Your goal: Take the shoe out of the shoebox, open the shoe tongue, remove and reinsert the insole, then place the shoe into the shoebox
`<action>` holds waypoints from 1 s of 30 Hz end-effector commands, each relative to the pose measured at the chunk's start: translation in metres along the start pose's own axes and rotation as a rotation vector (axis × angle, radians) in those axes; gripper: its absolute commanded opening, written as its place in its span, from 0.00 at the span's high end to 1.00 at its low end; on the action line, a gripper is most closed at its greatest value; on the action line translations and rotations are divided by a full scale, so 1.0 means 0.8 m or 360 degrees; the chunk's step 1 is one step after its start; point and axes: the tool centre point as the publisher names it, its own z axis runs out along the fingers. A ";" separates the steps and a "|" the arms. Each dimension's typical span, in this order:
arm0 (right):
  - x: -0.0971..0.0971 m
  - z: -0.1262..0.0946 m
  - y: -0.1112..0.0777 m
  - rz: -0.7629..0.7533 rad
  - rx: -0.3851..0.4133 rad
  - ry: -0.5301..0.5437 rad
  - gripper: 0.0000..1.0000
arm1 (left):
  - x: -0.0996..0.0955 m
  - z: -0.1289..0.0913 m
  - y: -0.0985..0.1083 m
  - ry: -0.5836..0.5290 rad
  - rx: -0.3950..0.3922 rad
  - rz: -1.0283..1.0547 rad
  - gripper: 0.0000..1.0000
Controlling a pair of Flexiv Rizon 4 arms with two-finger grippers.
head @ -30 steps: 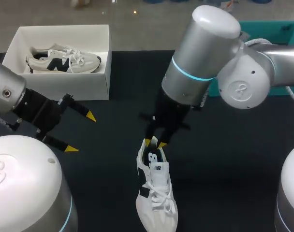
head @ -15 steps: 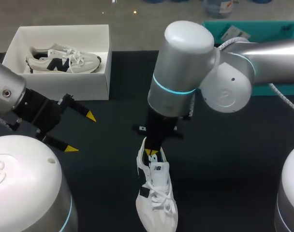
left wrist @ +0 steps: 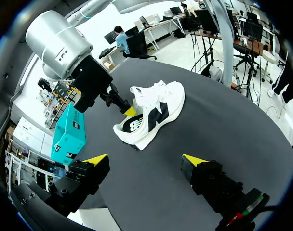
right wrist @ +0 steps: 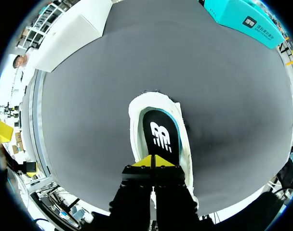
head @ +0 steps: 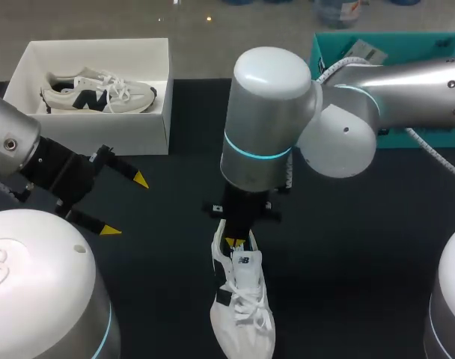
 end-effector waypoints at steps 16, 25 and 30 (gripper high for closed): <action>-0.006 0.078 -0.002 0.0037 0.0115 -0.0040 1.00 | 0.001 -0.001 -0.001 0.0003 -0.0004 0.0000 0.00; -0.014 0.068 -0.006 0.0065 0.0106 -0.0074 1.00 | 0.001 -0.001 -0.001 0.0003 -0.0004 0.0000 0.00; -0.017 0.043 -0.010 0.0075 0.0036 -0.0105 1.00 | 0.001 -0.001 -0.001 0.0003 -0.0004 0.0000 0.00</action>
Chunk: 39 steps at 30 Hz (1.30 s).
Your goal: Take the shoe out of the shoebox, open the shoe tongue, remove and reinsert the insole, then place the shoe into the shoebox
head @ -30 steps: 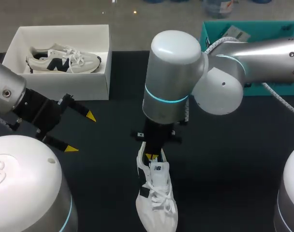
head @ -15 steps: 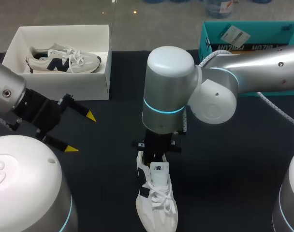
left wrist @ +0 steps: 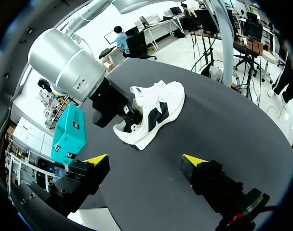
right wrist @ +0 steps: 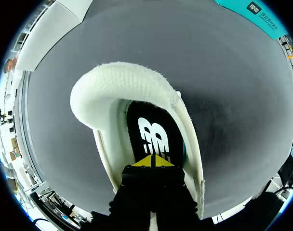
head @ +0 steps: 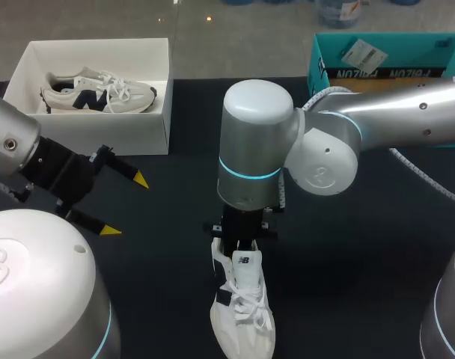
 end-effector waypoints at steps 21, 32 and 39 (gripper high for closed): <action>-0.007 -0.034 0.000 -0.0021 -0.0105 -0.0066 1.00 | 0.001 -0.001 -0.001 0.0003 -0.0004 0.0000 0.00; -0.004 -0.001 -0.002 -0.0054 -0.0065 -0.0050 1.00 | 0.001 -0.001 -0.001 0.0003 -0.0004 0.0000 0.00; -0.002 0.024 -0.004 -0.0057 -0.0008 -0.0020 1.00 | 0.001 -0.001 -0.001 0.0003 -0.0004 0.0000 0.00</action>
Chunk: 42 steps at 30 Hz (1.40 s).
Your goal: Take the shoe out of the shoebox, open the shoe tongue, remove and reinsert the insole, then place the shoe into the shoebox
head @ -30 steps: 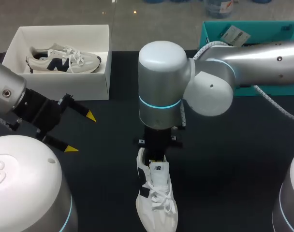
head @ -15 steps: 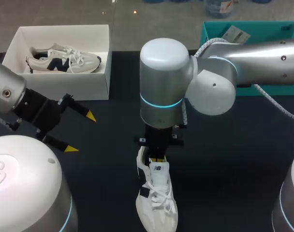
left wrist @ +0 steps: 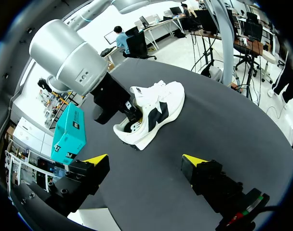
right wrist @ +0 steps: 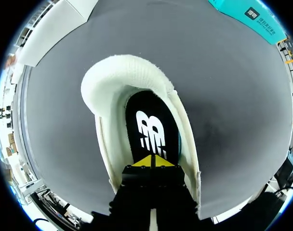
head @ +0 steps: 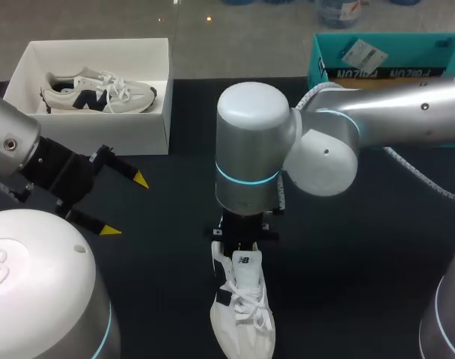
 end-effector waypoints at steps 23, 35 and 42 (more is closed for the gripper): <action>-0.009 0.000 0.001 0.0030 0.0040 0.0014 1.00 | 0.001 -0.001 -0.001 0.0003 -0.0004 0.0000 0.00; -0.014 -0.038 0.006 0.0015 0.0034 0.0016 1.00 | 0.001 -0.001 -0.001 0.0003 -0.0004 0.0000 0.00; -0.013 -0.043 -0.003 0.0010 0.0068 0.0005 1.00 | 0.001 -0.001 -0.001 0.0003 -0.0004 0.0000 0.00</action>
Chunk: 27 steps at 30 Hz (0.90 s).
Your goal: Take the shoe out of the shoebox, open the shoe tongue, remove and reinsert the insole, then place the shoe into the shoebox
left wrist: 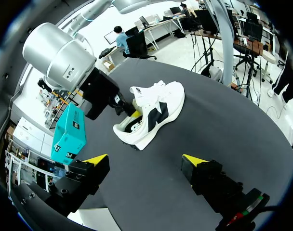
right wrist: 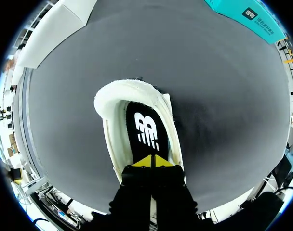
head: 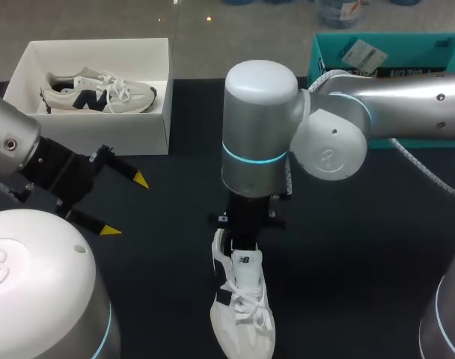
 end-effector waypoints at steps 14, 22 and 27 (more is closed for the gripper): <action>0.006 0.017 -0.019 -0.0012 0.0112 0.0063 1.00 | 0.001 -0.001 -0.001 0.0003 -0.0004 0.0000 0.00; 0.007 0.018 -0.023 0.0017 0.0145 0.0045 0.67 | 0.001 -0.001 -0.001 0.0003 -0.0004 0.0000 0.00; 0.011 0.023 -0.025 0.0016 0.0159 0.0051 0.58 | 0.001 -0.001 -0.001 0.0003 -0.0004 0.0000 0.00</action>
